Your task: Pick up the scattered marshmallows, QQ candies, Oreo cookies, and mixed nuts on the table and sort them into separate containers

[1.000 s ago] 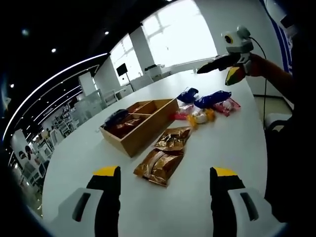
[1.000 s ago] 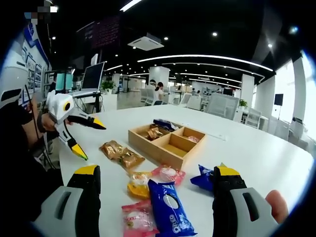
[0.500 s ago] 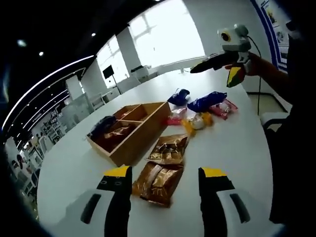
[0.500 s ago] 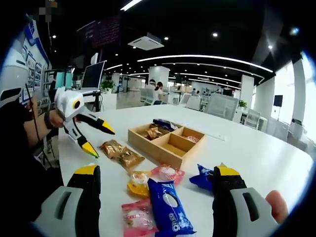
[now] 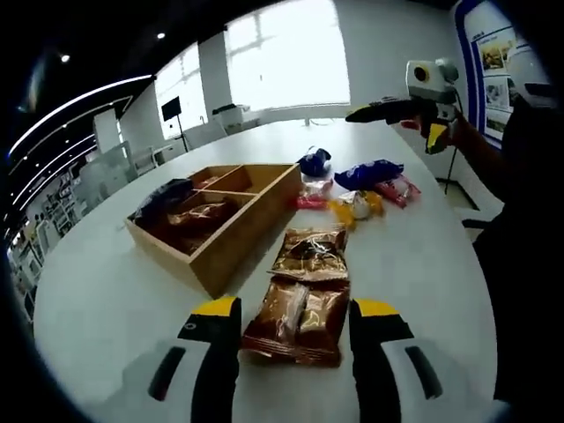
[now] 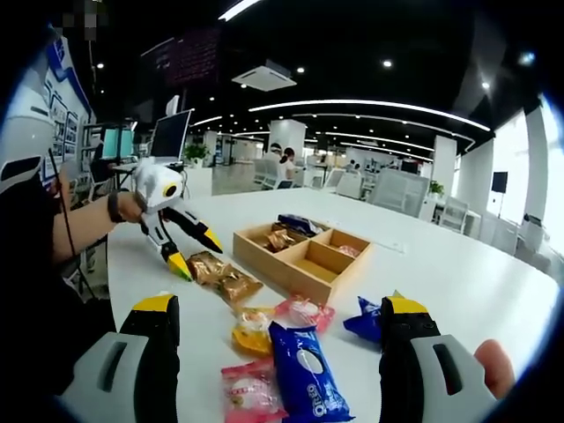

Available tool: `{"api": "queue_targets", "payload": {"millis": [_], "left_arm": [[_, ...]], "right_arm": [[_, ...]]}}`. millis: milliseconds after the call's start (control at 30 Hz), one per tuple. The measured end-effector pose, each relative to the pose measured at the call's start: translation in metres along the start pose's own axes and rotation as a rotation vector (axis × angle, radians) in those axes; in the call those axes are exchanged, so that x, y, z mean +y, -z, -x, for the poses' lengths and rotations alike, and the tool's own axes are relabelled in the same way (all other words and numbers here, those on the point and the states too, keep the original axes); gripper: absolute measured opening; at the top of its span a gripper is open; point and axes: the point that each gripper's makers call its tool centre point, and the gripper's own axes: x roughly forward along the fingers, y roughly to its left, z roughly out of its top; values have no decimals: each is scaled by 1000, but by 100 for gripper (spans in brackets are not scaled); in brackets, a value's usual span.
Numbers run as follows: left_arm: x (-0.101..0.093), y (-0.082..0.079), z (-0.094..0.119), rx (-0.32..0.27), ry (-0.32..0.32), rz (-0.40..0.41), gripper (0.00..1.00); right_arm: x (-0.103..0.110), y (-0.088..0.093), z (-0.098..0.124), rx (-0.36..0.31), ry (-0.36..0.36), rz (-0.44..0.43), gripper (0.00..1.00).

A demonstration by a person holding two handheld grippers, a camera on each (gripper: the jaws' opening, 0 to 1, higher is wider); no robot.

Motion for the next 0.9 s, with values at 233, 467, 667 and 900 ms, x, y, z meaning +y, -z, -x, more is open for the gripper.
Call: {"api": "queue_targets", "payload": {"millis": [233,467,667,900], "left_arm": [[-8,1,-4,14,37,94,44],[-7,1,-7,45,37,120,39],[-12,-2,-8,42,25,147,33],[-14,-8,-8,-1,1,131,29]], "right_arm": [[-4,7,-4,30,12,5,90],[-2,7,-5,34,10,16,90],[-3,7,-4,36,19,22,90],[-3,5,-2,31,23,22,90]]}}
